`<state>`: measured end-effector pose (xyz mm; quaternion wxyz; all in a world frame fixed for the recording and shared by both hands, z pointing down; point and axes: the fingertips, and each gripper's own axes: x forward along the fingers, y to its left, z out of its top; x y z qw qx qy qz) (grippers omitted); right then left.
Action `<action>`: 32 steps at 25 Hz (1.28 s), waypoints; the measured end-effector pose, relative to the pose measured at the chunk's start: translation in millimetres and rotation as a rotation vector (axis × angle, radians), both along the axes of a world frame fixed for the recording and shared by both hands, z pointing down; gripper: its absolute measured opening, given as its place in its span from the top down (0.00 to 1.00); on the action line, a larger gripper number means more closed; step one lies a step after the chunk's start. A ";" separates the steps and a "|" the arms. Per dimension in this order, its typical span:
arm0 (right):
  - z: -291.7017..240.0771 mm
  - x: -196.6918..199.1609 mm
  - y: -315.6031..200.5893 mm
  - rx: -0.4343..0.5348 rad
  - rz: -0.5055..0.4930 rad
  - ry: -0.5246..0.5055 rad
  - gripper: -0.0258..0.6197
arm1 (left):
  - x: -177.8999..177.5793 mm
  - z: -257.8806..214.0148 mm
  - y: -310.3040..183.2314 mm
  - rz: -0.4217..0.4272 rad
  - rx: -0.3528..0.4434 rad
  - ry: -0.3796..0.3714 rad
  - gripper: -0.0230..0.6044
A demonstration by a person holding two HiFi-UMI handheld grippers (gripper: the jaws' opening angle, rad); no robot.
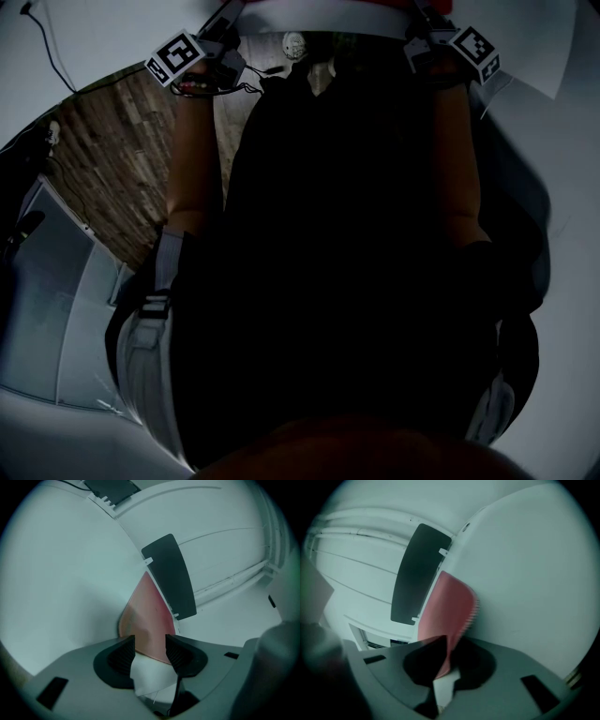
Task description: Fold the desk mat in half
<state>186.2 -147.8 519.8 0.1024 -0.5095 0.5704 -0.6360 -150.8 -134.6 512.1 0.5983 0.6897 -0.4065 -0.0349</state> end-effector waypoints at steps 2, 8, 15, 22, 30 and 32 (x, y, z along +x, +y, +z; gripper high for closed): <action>-9.0 -5.2 -2.7 0.010 -0.014 0.009 0.90 | 7.0 -7.8 -4.2 0.022 0.019 0.017 0.62; -55.3 -25.7 -18.5 0.136 -0.034 -0.049 0.90 | 19.7 -20.5 -7.0 0.115 0.049 0.001 0.62; -94.4 -24.7 -43.8 0.226 -0.080 -0.032 0.90 | 38.5 -24.2 6.6 0.172 0.017 -0.003 0.62; -114.7 -36.3 -52.1 0.289 -0.121 -0.058 0.90 | 35.5 -8.2 10.4 0.134 -0.025 0.010 0.62; -106.1 -48.2 -50.0 0.292 -0.155 -0.074 0.90 | 16.1 -5.4 -2.5 0.044 0.012 0.069 0.62; -99.0 -47.9 -47.3 0.298 -0.156 -0.080 0.90 | 9.2 -1.3 -3.5 -0.008 0.027 0.094 0.62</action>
